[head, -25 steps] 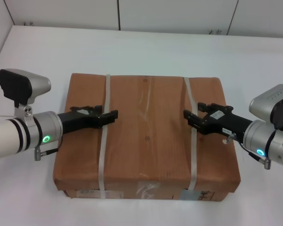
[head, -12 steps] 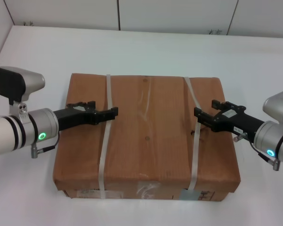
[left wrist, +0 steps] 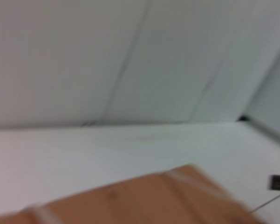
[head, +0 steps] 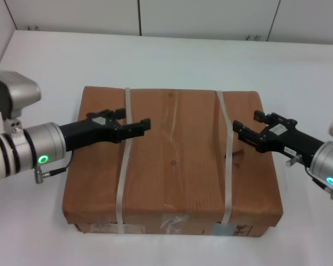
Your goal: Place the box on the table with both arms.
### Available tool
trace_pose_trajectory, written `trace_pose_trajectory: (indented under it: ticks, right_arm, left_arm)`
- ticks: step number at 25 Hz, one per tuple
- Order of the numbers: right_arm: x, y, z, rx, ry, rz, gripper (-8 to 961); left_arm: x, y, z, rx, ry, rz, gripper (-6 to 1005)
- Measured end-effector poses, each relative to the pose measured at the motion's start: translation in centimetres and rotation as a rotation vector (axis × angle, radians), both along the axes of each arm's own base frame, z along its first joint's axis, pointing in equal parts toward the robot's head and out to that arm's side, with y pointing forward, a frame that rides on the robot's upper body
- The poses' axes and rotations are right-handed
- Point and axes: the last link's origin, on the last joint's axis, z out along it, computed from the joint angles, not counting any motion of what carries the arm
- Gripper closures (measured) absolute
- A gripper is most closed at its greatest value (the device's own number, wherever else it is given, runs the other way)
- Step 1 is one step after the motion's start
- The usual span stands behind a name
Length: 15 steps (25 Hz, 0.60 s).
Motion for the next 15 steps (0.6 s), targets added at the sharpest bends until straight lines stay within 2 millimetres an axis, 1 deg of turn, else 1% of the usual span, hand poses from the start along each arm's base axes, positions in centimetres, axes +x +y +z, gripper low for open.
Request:
trace_pose_trajectory:
  ticks: [4, 8, 11, 13, 15]
  right_arm:
    - [-1.2, -0.8, 1.6, -0.038, 0.041, 0.180, 234]
    - [-2.9, -2.1, 4.4, -0.151, 0.116, 0.382, 222]
    - [-4.4, -3.1, 6.3, -0.207, 0.174, 0.523, 213]
    - [-4.9, -3.5, 6.9, -0.228, 0.197, 0.565, 207]
    - [-5.1, -3.8, 6.9, -0.251, 0.203, 0.586, 201]
  left_arm:
    - [1.6, -1.4, 1.5, -0.009, -0.083, -0.188, 91]
    - [3.4, -4.1, 4.0, -0.046, -0.191, -0.457, 91]
    - [4.1, -5.3, 5.4, -0.049, -0.255, -0.579, 91]
    - [4.4, -5.7, 6.0, -0.047, -0.273, -0.620, 91]
    - [4.4, -5.7, 6.1, -0.040, -0.270, -0.636, 91]
